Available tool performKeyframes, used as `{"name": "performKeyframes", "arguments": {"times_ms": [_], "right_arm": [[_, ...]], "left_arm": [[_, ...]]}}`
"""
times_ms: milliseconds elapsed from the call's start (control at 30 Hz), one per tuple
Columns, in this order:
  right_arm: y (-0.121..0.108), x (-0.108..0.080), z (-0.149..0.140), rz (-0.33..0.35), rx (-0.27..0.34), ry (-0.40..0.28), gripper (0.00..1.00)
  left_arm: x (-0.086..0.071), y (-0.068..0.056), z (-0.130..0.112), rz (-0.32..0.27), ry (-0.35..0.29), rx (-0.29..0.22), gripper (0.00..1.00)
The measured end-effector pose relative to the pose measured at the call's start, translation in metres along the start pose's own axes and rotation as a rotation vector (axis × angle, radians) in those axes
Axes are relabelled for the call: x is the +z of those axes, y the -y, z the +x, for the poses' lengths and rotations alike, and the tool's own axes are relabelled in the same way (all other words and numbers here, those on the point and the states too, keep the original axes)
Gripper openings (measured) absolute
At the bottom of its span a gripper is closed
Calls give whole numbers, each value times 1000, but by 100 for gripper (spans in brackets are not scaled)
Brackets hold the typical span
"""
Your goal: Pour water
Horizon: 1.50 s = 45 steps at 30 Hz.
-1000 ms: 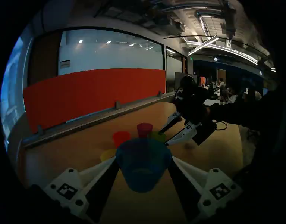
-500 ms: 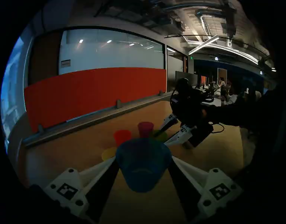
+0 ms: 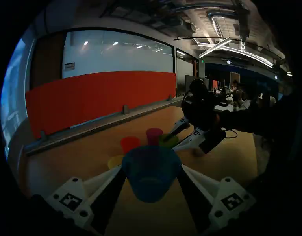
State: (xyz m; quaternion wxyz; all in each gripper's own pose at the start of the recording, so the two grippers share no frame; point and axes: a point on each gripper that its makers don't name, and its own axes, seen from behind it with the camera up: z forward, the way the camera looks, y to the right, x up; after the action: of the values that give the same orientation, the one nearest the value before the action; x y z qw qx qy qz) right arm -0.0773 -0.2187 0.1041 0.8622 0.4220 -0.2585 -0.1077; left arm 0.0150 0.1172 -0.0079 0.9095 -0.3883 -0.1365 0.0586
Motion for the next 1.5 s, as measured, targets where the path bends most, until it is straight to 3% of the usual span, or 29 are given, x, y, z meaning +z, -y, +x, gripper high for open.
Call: {"name": "performKeyframes", "arguments": {"times_ms": [600, 1000, 1500], "right_arm": [[20, -78, 39, -45, -40, -105, 89], [35, -129, 56, -78, -48, -189, 89], [52, -166, 72, -91, -75, -262, 89]], "left_arm": [[-10, -4, 16, 20, -30, -13, 86], [-18, -14, 41, 37, -95, -7, 86], [-26, -26, 82, 58, -256, -39, 86]]}}
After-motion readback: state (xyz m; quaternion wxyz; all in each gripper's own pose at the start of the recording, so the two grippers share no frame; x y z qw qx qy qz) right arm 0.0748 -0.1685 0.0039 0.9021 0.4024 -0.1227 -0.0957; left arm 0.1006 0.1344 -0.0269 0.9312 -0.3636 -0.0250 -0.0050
